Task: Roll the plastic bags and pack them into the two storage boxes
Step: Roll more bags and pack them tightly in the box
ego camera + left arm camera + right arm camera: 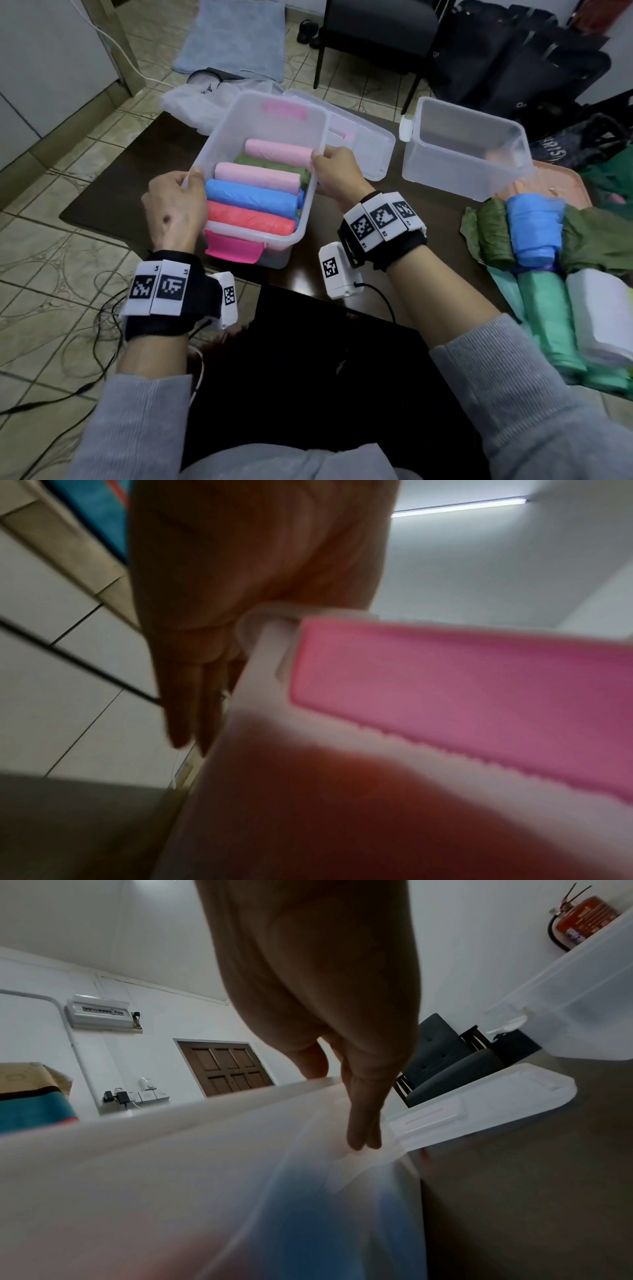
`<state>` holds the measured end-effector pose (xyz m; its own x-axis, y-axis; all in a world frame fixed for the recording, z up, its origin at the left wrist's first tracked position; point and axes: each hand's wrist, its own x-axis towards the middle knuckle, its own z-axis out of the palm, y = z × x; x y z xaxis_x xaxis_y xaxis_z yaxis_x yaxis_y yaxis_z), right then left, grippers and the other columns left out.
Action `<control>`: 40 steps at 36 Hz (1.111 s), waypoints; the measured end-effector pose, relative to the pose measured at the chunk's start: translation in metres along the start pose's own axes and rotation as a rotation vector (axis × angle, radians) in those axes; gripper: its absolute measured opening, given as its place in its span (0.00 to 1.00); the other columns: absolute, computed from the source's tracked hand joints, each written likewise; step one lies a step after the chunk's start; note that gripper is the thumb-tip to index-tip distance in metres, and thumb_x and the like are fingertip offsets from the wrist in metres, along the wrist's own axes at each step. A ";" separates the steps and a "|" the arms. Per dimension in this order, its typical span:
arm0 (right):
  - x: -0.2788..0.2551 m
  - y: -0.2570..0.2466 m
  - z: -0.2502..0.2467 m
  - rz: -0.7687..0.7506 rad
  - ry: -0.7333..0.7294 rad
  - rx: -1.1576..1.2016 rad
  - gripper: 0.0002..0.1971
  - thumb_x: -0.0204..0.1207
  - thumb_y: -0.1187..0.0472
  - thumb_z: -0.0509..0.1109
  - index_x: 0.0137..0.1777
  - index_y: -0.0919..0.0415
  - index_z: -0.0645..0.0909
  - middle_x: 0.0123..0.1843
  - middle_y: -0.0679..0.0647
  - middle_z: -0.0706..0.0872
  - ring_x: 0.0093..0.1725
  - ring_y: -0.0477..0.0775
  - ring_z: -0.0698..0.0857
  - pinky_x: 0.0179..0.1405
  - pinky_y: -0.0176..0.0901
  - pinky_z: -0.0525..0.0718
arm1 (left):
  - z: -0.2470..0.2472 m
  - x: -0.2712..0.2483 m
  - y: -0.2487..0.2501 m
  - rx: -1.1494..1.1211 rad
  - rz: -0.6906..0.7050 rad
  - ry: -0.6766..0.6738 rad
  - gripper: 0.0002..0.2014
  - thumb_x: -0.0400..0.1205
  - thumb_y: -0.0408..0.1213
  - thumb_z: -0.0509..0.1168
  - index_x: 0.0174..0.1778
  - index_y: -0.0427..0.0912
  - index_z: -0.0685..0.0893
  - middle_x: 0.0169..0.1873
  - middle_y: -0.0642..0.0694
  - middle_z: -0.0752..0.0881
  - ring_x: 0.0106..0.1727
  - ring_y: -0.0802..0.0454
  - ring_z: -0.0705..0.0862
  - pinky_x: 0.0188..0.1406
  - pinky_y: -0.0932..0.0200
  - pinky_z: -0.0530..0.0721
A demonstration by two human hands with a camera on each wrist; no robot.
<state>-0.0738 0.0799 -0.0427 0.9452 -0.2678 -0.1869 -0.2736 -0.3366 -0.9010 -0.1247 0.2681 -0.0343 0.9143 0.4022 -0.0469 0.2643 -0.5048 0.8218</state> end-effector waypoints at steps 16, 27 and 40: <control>-0.017 0.051 -0.120 0.034 0.287 -0.089 0.18 0.77 0.60 0.64 0.65 0.61 0.81 0.53 0.53 0.84 0.53 0.51 0.83 0.64 0.48 0.81 | 0.080 -0.102 0.109 -0.055 0.739 -0.276 0.17 0.84 0.41 0.59 0.68 0.41 0.77 0.67 0.46 0.80 0.68 0.53 0.75 0.61 0.71 0.66; -0.052 0.104 -0.246 0.307 0.701 -0.577 0.22 0.78 0.57 0.63 0.71 0.61 0.72 0.74 0.64 0.67 0.75 0.65 0.65 0.70 0.56 0.68 | 0.213 -0.118 0.088 0.594 0.657 -0.814 0.29 0.86 0.52 0.54 0.80 0.41 0.60 0.82 0.36 0.52 0.82 0.35 0.50 0.79 0.37 0.52; -0.044 0.133 -0.263 0.565 0.557 -0.594 0.36 0.77 0.54 0.67 0.81 0.63 0.55 0.77 0.67 0.65 0.76 0.66 0.67 0.70 0.55 0.70 | 0.234 -0.097 0.058 0.897 0.475 -0.924 0.44 0.78 0.72 0.47 0.82 0.54 0.34 0.80 0.44 0.27 0.80 0.39 0.28 0.71 0.22 0.38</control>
<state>-0.1983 -0.1906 -0.0518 0.4710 -0.8635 -0.1803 -0.8473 -0.3860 -0.3649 -0.1263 0.0214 -0.1147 0.7481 -0.4183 -0.5151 -0.3456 -0.9083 0.2356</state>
